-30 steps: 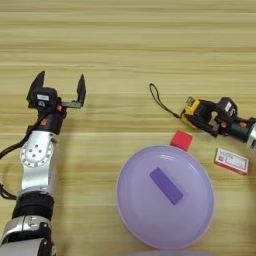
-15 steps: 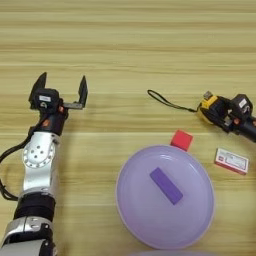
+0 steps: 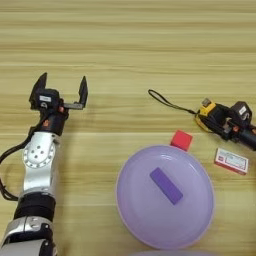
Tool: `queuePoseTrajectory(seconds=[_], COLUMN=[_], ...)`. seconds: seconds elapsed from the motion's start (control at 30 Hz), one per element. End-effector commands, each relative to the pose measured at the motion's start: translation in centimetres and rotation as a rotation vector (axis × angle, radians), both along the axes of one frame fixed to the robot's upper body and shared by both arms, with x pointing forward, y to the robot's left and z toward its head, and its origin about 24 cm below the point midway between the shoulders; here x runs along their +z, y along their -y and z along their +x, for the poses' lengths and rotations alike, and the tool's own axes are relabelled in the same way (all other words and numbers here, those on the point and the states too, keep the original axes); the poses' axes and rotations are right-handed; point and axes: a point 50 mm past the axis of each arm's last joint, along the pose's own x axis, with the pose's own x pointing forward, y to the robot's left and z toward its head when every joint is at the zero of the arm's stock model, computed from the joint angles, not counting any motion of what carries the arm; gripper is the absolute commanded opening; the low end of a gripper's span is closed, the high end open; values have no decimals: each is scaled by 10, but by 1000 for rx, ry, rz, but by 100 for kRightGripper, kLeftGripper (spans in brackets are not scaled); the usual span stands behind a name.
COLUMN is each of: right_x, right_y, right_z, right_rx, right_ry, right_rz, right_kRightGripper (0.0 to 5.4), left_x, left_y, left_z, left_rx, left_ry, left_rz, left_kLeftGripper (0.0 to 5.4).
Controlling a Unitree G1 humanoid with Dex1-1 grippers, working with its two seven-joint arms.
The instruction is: Move the objects on the table
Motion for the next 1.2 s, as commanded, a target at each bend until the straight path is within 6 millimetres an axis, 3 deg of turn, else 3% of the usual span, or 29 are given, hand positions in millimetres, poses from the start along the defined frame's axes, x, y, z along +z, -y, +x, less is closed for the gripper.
queuePoseTrajectory(seconds=[0.03, 0.7, 0.73, 1.2], right_x=[-10, -16, -16, -14], right_y=[-6, -13, -13, -13], right_z=[-9, -17, -17, -16], right_rx=[34, 83, 82, 76], right_ry=[-45, -52, -52, -47], right_rz=[11, -32, -35, -13], right_kRightGripper=[249, 249, 278, 441], left_x=[1, -1, -1, -2], left_y=[1, 1, 1, 1], left_z=[2, 3, 3, 2], left_rx=[-3, 0, 0, 1], left_ry=[4, 0, 0, 0], left_rz=[-4, -4, -4, -4], left_kLeftGripper=[540, 540, 540, 540])
